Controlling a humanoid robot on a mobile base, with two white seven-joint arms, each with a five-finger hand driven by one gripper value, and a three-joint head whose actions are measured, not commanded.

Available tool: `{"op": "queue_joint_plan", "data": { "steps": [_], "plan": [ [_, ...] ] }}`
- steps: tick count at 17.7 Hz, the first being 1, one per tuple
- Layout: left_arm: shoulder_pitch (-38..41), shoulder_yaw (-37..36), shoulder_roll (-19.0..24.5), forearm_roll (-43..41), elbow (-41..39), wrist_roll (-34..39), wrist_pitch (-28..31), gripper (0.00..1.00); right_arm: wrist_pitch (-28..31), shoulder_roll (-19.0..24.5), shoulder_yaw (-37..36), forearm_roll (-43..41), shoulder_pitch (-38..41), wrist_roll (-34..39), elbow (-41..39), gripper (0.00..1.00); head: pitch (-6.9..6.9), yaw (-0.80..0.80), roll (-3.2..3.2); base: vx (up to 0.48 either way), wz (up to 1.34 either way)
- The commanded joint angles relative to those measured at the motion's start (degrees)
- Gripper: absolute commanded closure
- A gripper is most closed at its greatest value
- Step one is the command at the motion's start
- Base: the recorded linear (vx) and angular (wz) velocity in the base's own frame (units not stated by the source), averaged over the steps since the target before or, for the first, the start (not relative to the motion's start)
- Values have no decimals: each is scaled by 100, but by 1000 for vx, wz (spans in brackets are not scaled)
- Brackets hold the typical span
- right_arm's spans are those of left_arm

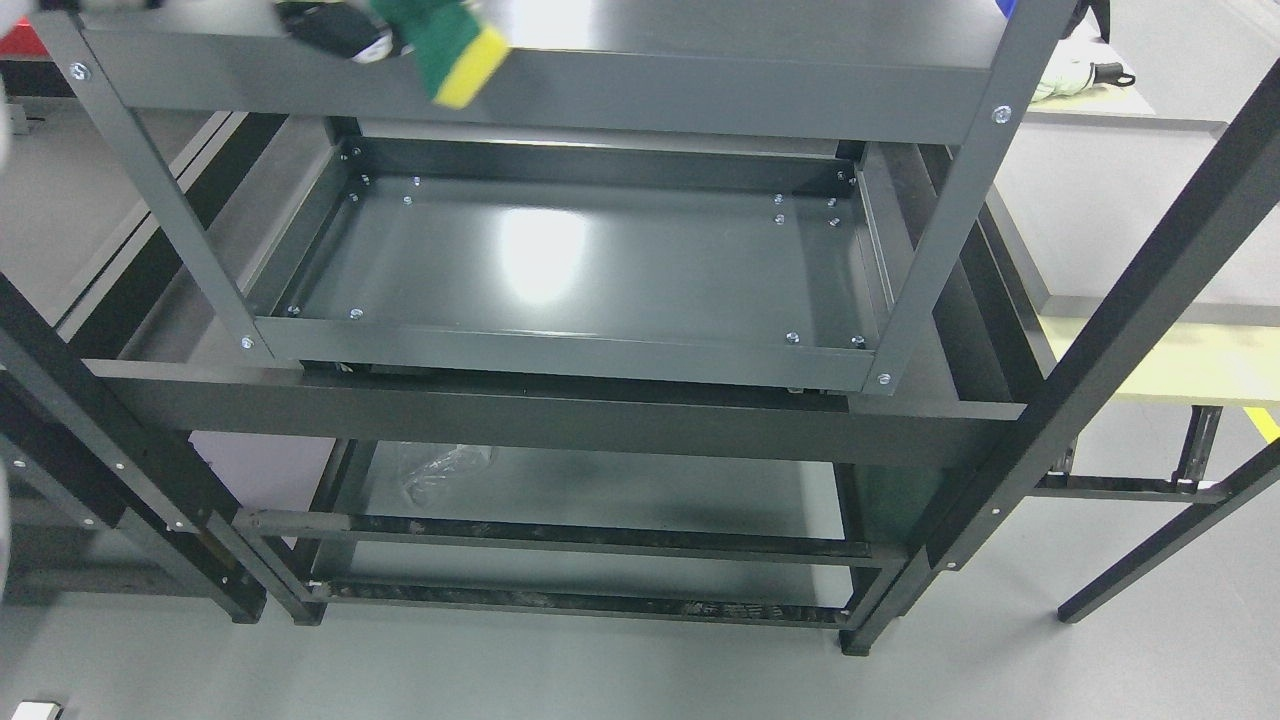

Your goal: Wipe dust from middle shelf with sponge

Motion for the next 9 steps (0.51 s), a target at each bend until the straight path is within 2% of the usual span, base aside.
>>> {"op": "queue_joint_plan", "data": {
  "steps": [1,2,4,9],
  "plan": [
    [-742,-1340,-1874,-682,581,1157,602,100,14,-100,0,0,0,5,-100,0,0,0,0,0,-23],
    [-769,-1647,-1874,-551,581,1518,1015,100,14,-100,0,0,0,5,-100,0,0,0,0,0,0],
    [-778,-2254,-1874,-313,564,2090,1378,100,14,-100,0,0,0,5,-100,0,0,0,0,0,0],
    [-752,-3011,-1874,-356,616,2181,1415,100,14,-100,0,0,0,5,-100,0,0,0,0,0,0]
  ]
}}
